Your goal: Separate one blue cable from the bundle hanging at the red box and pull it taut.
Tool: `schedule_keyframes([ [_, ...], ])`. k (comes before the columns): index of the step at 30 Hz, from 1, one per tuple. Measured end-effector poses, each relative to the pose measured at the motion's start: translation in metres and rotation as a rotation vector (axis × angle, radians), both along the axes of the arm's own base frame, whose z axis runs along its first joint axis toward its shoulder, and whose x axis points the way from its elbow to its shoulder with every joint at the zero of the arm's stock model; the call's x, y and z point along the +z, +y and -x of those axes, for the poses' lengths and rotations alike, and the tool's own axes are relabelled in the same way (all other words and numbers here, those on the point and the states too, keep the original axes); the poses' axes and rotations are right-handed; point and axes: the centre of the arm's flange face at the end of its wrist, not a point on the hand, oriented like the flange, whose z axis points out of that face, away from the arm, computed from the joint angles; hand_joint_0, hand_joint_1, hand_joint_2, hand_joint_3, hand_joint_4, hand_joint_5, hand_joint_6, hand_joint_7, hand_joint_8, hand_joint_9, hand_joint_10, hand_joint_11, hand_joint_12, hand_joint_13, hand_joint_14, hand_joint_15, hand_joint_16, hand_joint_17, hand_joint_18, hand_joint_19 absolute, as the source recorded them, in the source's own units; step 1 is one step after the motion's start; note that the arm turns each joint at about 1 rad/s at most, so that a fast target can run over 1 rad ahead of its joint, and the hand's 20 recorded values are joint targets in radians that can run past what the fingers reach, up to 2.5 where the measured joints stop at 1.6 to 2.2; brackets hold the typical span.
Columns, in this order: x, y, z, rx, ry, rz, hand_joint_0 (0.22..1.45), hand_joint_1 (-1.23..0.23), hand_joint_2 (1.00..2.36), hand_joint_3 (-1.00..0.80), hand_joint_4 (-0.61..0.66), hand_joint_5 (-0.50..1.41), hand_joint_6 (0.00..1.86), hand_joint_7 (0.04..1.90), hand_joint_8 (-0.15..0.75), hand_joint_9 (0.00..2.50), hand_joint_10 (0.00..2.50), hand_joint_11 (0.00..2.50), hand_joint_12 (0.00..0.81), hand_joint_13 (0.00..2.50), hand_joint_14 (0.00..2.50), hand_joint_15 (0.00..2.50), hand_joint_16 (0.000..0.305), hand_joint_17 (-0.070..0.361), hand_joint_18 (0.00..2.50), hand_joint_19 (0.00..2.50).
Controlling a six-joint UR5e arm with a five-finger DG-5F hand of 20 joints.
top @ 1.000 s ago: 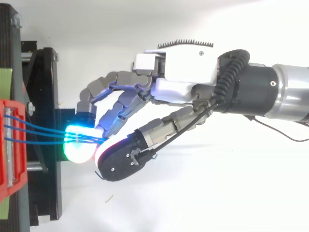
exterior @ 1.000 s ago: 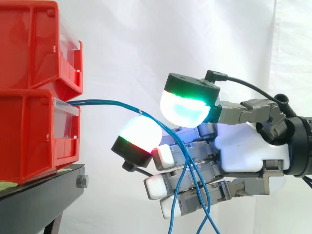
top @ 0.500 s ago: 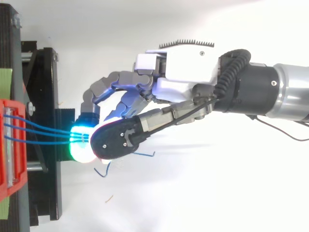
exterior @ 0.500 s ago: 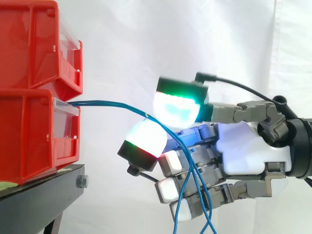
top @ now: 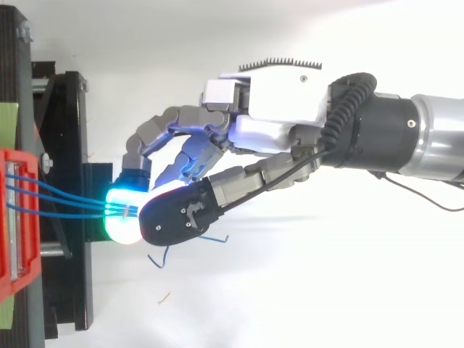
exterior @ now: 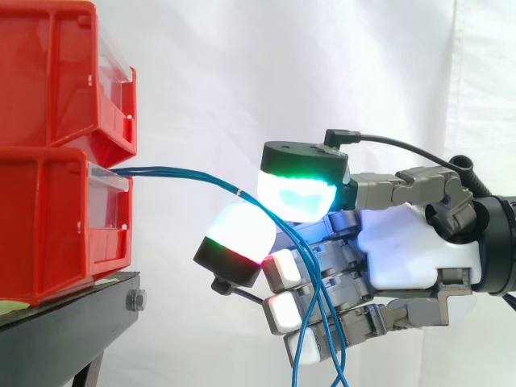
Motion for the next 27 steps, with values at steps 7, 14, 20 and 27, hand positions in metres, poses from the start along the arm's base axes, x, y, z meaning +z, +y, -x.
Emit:
schedule_keyframes([
  [7, -0.0003, -0.0006, 0.0001, -0.003, 0.001, 0.002, 0.57, -0.66, 1.0, -0.45, 0.18, -0.19, 0.84, 0.91, 0.309, 0.86, 0.02, 0.72, 0.33, 0.93, 0.02, 0.49, 0.037, 0.084, 0.8, 0.47],
  [14, -0.0003, -0.0006, 0.0001, -0.004, 0.002, 0.004, 0.62, -0.69, 1.01, -0.35, 0.16, -0.19, 0.85, 0.93, 0.311, 0.88, 0.02, 0.73, 0.326, 0.95, 0.02, 0.49, 0.036, 0.082, 0.81, 0.47],
  [20, -0.0003, 0.0005, 0.0, -0.003, 0.002, 0.004, 0.65, -0.81, 1.01, -0.25, 0.13, -0.2, 0.88, 0.94, 0.313, 0.85, 0.02, 0.75, 0.332, 0.96, 0.02, 0.5, 0.038, 0.085, 0.82, 0.46],
  [27, 0.0, 0.002, -0.0001, -0.002, 0.001, 0.004, 0.71, -0.91, 1.01, -0.39, 0.14, -0.2, 0.9, 0.9, 0.307, 0.86, 0.02, 0.8, 0.329, 0.97, 0.02, 0.51, 0.036, 0.081, 0.83, 0.43],
])
